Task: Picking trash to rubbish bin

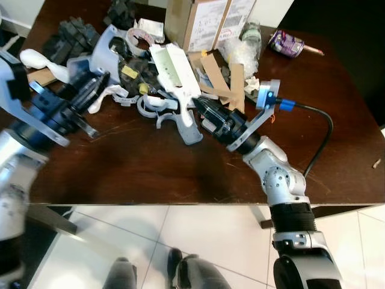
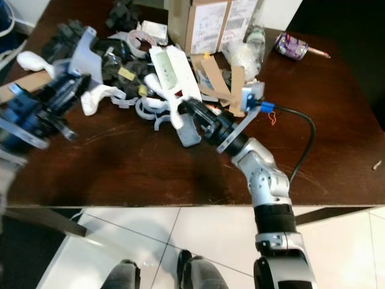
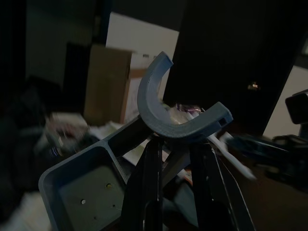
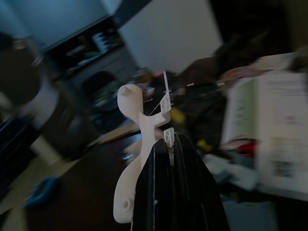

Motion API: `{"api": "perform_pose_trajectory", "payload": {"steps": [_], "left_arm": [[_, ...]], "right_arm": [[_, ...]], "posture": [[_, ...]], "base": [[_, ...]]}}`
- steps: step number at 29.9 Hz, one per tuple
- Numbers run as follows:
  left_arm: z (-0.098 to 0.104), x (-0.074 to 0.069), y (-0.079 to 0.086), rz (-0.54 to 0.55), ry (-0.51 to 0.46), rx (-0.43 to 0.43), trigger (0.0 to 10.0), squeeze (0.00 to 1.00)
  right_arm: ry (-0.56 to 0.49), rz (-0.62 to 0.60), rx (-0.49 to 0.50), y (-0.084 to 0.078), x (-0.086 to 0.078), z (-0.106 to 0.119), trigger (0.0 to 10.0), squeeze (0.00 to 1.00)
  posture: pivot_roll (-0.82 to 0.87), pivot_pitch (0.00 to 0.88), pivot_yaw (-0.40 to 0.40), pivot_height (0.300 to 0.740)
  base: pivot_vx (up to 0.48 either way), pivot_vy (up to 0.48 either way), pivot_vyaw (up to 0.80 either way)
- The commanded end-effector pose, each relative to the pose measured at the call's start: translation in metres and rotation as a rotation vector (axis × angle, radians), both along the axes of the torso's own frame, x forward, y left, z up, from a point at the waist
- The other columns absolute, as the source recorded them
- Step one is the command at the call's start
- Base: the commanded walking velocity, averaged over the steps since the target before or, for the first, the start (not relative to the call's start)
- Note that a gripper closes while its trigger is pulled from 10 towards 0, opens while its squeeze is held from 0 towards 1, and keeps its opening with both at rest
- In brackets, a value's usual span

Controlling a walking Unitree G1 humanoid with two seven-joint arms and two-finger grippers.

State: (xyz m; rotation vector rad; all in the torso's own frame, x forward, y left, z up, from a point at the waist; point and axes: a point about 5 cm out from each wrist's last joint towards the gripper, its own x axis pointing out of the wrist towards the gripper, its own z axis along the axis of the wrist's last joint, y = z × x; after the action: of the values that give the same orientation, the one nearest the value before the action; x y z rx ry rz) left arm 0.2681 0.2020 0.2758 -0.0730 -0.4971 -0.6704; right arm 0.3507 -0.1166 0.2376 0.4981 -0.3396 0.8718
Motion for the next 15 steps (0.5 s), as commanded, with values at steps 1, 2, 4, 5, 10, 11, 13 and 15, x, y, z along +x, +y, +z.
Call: {"api": "perform_pose_trajectory", "payload": {"steps": [1,2,4,5,10,11,13,15], "left_arm": [[-0.005,-0.002,-0.009,-0.007,0.018,-0.029,10.0,0.0],[-0.011,0.0,-0.012,0.007,0.042,-0.058,10.0,0.0],[-0.014,0.001,-0.015,0.017,0.058,-0.075,10.0,0.0],[-0.018,0.002,-0.018,0.027,0.072,-0.083,10.0,0.0],[-0.023,0.003,-0.023,0.033,0.105,-0.097,10.0,0.0],[-0.025,0.004,-0.025,0.037,0.124,-0.099,10.0,0.0],[-0.027,0.005,-0.027,0.037,0.139,-0.098,10.0,0.0],[-0.03,0.007,-0.029,0.037,0.163,-0.086,10.0,0.0]], "right_arm": [[0.028,-0.071,0.009,-0.008,0.003,-0.007,10.0,0.0],[0.043,-0.116,0.013,-0.011,0.007,-0.008,10.0,0.0],[0.053,-0.145,0.016,-0.013,0.009,-0.009,10.0,0.0],[0.064,-0.18,0.019,-0.015,0.011,-0.011,10.0,0.0],[0.098,-0.249,0.009,-0.021,0.016,-0.017,10.0,0.0],[0.116,-0.281,-0.001,-0.023,0.019,-0.02,10.0,0.0],[0.134,-0.303,-0.002,-0.024,0.021,-0.023,10.0,0.0],[0.141,-0.323,-0.003,-0.025,0.023,-0.025,10.0,0.0]], "posture": [[0.21,0.183,-0.123,0.74],[0.21,0.177,-0.12,0.74],[0.21,0.177,-0.12,0.74],[0.21,0.174,-0.117,0.74],[0.21,0.169,-0.109,0.74],[0.21,0.167,-0.108,0.74],[0.21,0.163,-0.106,0.74],[0.21,0.153,-0.103,0.74]], "base": [[0.0,0.0,0.0],[0.0,0.0,0.0],[0.0,0.0,0.0],[0.0,0.0,0.0],[0.0,0.0,0.0],[0.0,0.0,0.0],[0.0,0.0,0.0],[0.0,0.0,0.0]]}}
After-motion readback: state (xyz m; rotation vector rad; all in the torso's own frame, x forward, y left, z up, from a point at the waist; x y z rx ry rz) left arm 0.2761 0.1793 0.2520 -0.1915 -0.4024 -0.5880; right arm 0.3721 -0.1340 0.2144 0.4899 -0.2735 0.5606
